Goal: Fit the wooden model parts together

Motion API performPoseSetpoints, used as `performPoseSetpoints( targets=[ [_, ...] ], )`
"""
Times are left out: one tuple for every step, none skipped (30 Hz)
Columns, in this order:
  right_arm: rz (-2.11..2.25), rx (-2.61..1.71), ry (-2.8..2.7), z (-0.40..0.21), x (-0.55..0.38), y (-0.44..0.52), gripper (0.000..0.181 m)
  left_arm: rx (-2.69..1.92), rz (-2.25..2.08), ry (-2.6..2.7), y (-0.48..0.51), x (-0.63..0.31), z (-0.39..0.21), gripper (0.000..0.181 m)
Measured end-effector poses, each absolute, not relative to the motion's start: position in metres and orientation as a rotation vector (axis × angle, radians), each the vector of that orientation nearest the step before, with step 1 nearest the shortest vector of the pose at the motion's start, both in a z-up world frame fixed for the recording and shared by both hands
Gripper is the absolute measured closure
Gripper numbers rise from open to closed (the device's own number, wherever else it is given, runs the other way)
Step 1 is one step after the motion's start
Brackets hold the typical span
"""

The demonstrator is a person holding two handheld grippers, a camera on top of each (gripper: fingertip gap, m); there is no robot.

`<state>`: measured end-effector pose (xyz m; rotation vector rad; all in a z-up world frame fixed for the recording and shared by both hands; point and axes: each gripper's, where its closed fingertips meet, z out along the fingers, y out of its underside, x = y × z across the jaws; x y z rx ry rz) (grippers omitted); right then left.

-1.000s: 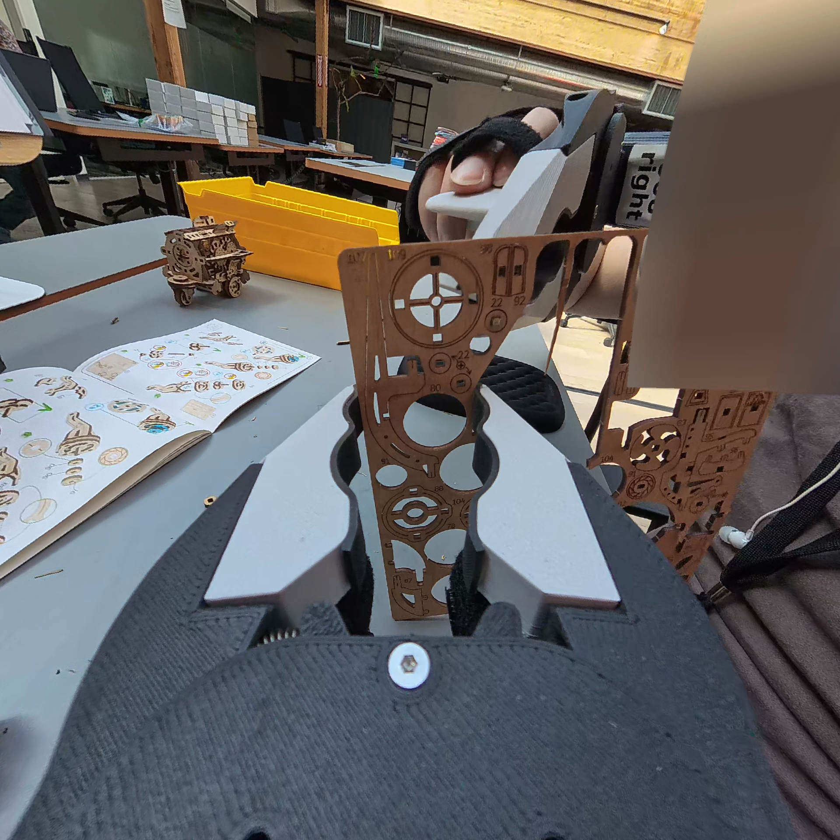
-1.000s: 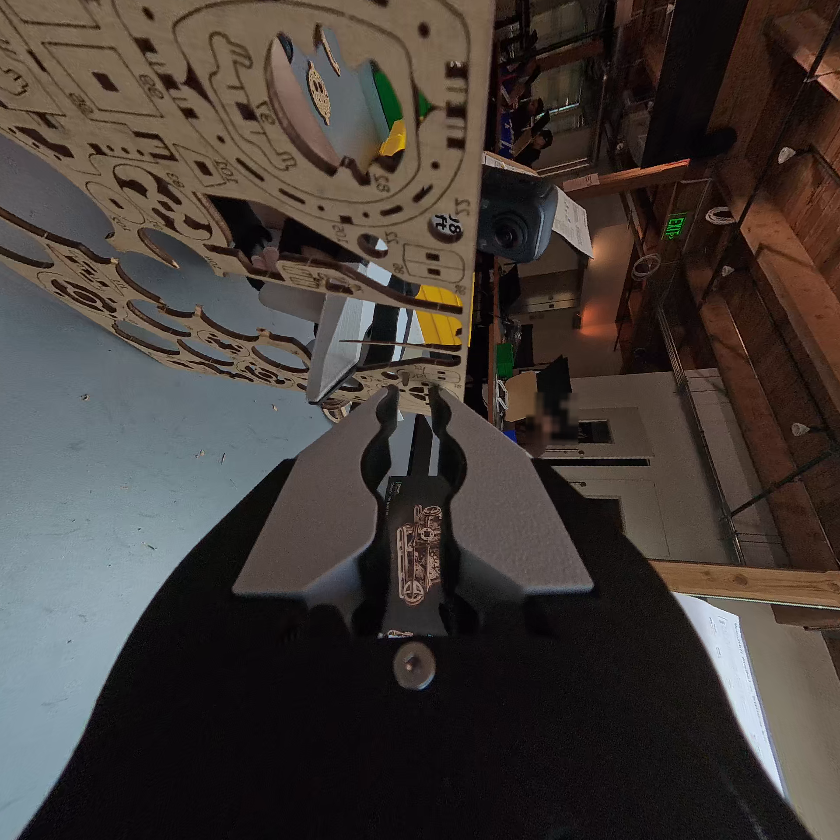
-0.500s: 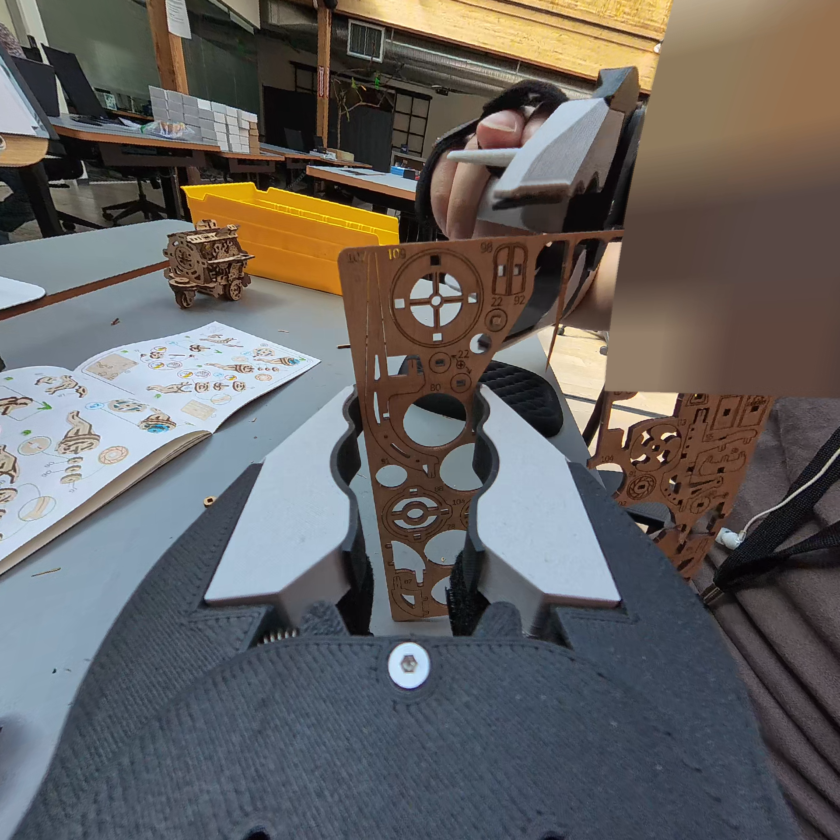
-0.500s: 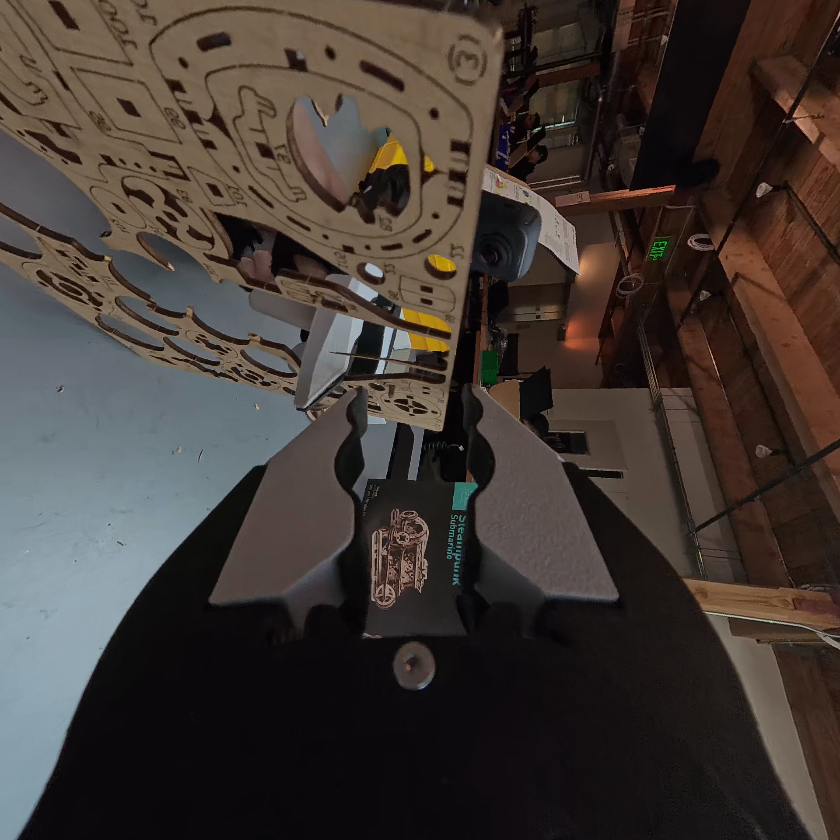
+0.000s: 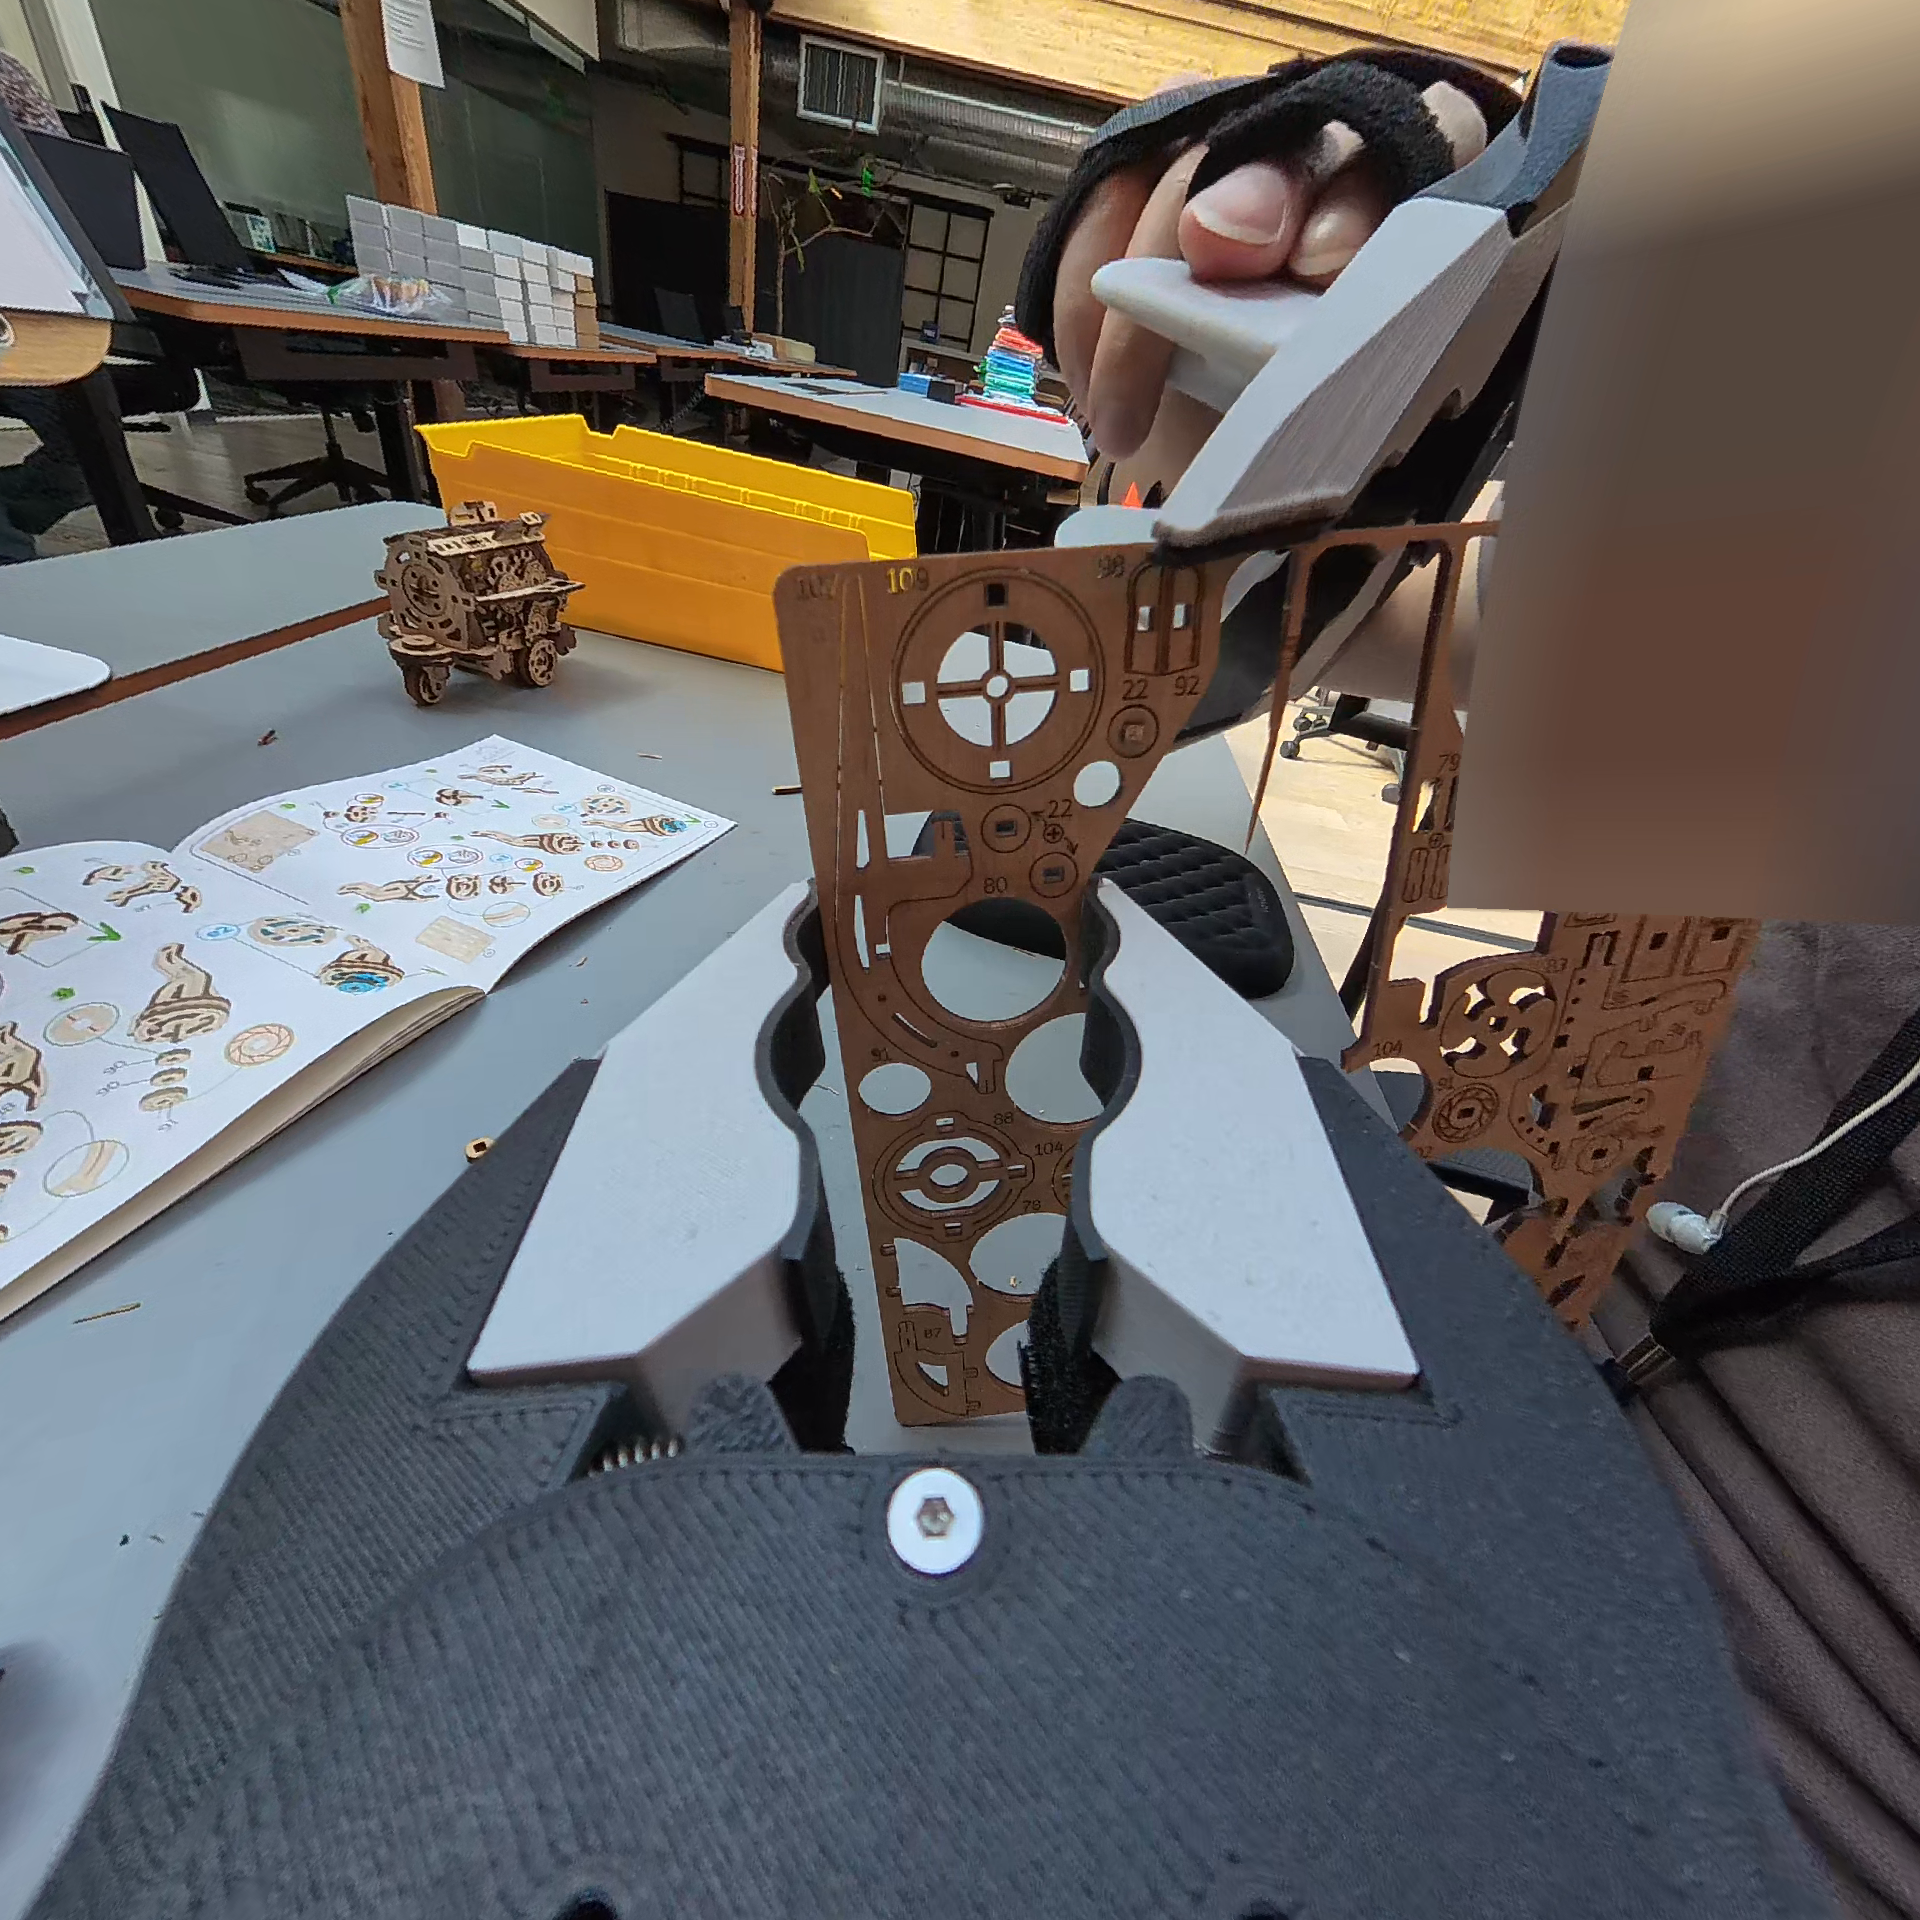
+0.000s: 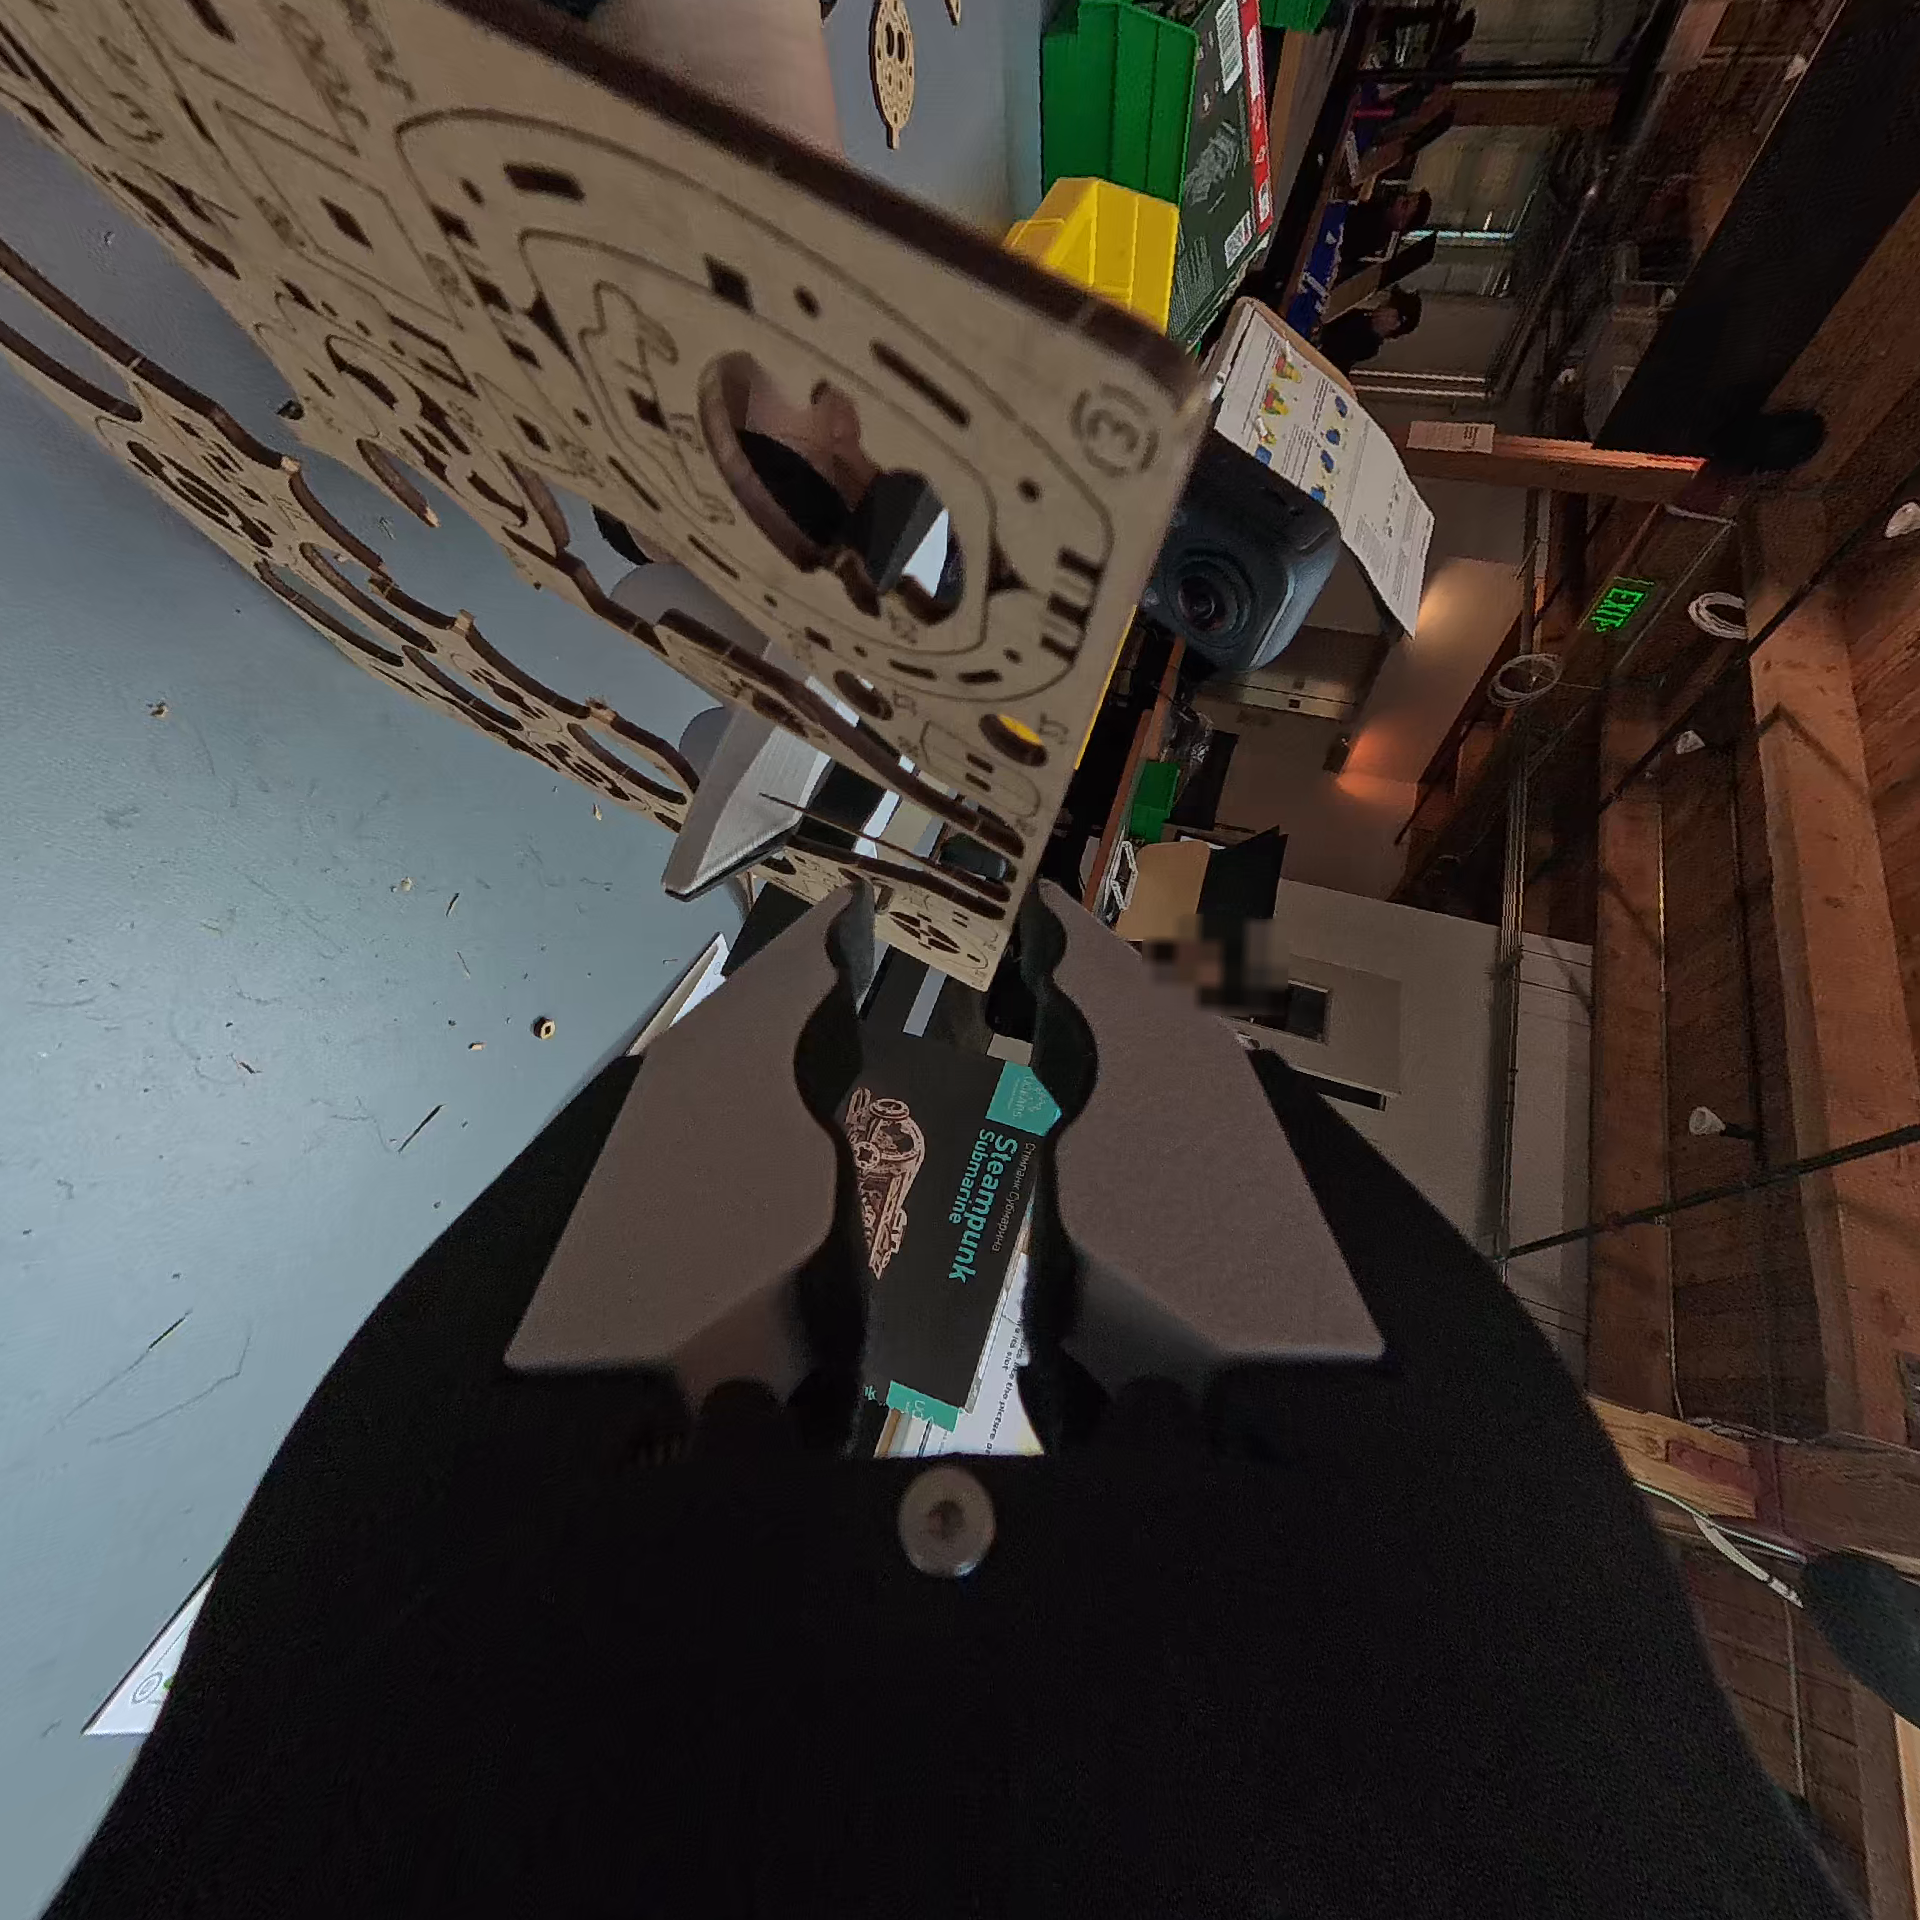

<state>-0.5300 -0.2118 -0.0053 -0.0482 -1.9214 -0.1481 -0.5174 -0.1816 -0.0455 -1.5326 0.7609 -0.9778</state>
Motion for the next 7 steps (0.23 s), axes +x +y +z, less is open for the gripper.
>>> performPoseSetpoints(
  targets=[
    [-0.144,-0.051,-1.923,-0.0053,-0.5302,-0.2118,0.155,-1.533,-0.977,0.76,-0.1815,-0.5177,-0.0455,0.134],
    [-0.139,-0.056,-1.924,-0.0052,-0.5305,-0.2117,0.155,-1.533,-0.977,0.759,-0.1816,-0.518,-0.0454,0.134],
    [-0.13,-0.064,-1.929,-0.0053,-0.5306,-0.2118,0.156,-1.532,-0.978,0.758,-0.1816,-0.5182,-0.0453,0.134],
    [-0.12,-0.072,-1.935,-0.0053,-0.5305,-0.2117,0.156,-1.531,-0.978,0.758,-0.1817,-0.5182,-0.0453,0.134],
    [-0.116,-0.078,-1.942,-0.0052,-0.5304,-0.2112,0.156,-1.531,-0.975,0.758,-0.1814,-0.5181,-0.0453,0.134],
    [-0.115,-0.081,-1.948,-0.0053,-0.5303,-0.2107,0.156,-1.532,-0.973,0.757,-0.181,-0.518,-0.0455,0.134],
    [-0.112,-0.079,-1.953,-0.0053,-0.53,-0.2108,0.157,-1.533,-0.973,0.758,-0.1808,-0.5177,-0.0455,0.134]
  ],
)
